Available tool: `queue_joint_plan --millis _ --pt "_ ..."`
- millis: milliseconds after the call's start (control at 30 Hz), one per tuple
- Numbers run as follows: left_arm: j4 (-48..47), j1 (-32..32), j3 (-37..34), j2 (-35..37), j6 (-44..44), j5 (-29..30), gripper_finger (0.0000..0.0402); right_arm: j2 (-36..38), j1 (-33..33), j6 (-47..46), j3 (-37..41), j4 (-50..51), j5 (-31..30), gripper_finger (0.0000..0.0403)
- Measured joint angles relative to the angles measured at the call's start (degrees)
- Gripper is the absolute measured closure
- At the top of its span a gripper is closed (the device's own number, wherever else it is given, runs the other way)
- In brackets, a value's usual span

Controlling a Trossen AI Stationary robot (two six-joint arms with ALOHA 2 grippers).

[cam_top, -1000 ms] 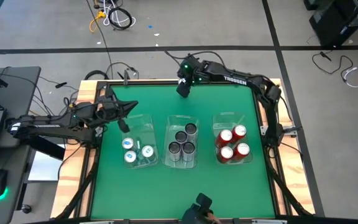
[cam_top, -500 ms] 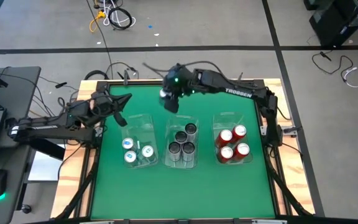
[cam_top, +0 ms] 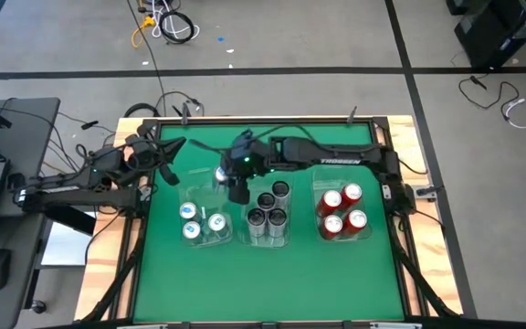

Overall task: Sort soda cans
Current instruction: Put the blue soda can into the left transparent bin

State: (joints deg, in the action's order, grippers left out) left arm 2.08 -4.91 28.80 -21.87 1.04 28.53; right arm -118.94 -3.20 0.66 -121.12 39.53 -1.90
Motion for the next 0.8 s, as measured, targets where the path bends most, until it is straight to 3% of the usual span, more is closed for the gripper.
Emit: queue_joint_plan --millis 467,800 --pt "-3.36 -0.02 0.0 1.78 0.19 1.11 0.0397 -9.86 0.14 -1.59 0.17 -3.54 7.57 0.0184" --pt "-3.92 0.02 0.0 1.73 0.19 1.21 0.0397 -11.36 1.69 -2.16 0.16 -3.9 9.11 0.0184"
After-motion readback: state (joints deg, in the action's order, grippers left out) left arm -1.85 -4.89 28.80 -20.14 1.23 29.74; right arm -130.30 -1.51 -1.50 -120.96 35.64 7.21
